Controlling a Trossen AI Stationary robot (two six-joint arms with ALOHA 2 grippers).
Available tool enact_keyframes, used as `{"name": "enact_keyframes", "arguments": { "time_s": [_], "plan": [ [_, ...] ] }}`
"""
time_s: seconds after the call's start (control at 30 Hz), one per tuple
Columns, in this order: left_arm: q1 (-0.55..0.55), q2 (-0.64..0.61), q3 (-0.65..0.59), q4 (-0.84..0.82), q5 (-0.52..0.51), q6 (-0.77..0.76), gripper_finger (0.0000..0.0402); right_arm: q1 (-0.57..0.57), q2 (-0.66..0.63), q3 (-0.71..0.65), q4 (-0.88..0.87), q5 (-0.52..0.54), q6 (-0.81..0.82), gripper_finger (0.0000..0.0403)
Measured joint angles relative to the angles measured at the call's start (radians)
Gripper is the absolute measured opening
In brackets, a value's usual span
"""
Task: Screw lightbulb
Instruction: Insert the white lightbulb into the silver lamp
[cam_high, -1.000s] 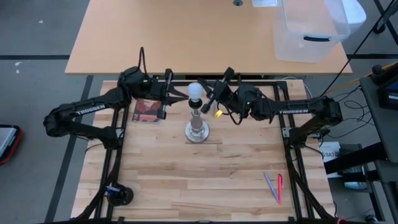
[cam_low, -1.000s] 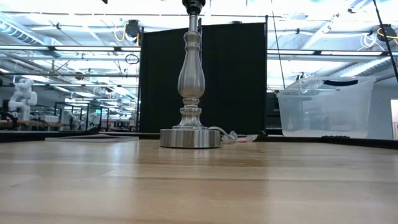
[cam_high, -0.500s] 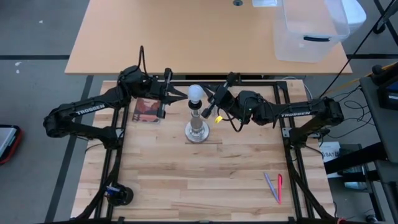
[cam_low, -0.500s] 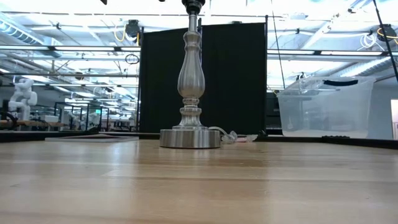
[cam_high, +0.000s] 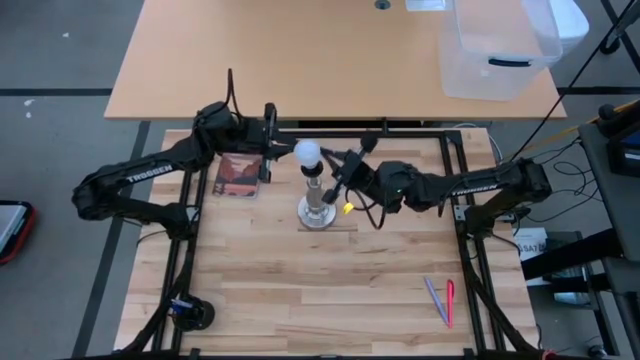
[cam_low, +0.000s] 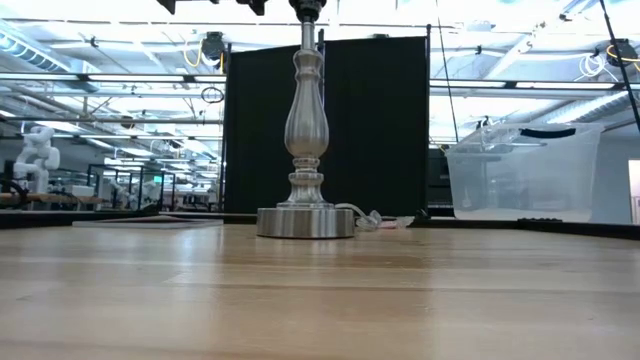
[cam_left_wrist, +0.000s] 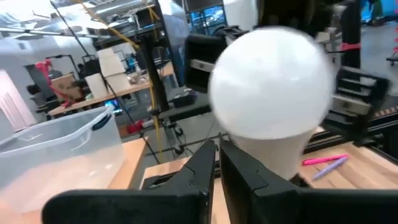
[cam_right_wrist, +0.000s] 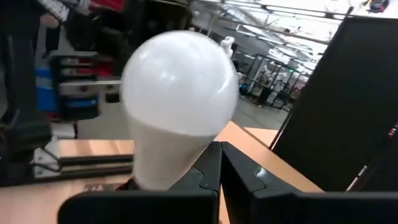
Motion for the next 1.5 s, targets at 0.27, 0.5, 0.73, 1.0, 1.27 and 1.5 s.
{"name": "enact_keyframes", "arguments": {
  "time_s": [0.27,0.5,0.73,1.0,1.27,1.5],
  "plan": [
    [0.033,-0.008,0.0,-0.106,0.001,0.001,0.0029,0.017,-0.004,0.001,-0.037,0.138,0.003,0.0],
    [0.022,-0.061,0.0,-0.139,0.033,0.027,0.0029,-0.003,-0.004,0.001,-0.027,0.143,-0.015,0.0],
    [-0.055,-0.062,0.0,-0.146,0.04,0.079,0.0029,-0.049,-0.005,0.001,0.045,0.138,-0.083,0.0],
    [-0.09,-0.062,0.0,-0.132,0.015,0.083,0.0029,-0.113,-0.005,0.001,0.065,-0.005,-0.076,0.0],
    [-0.101,-0.062,0.0,-0.07,0.013,0.08,0.0029,-0.166,-0.005,0.001,0.084,-0.143,-0.045,0.0],
    [-0.093,-0.062,0.0,-0.067,0.013,0.08,0.0029,-0.19,-0.006,0.001,0.085,-0.256,-0.018,0.0]
  ]
}}
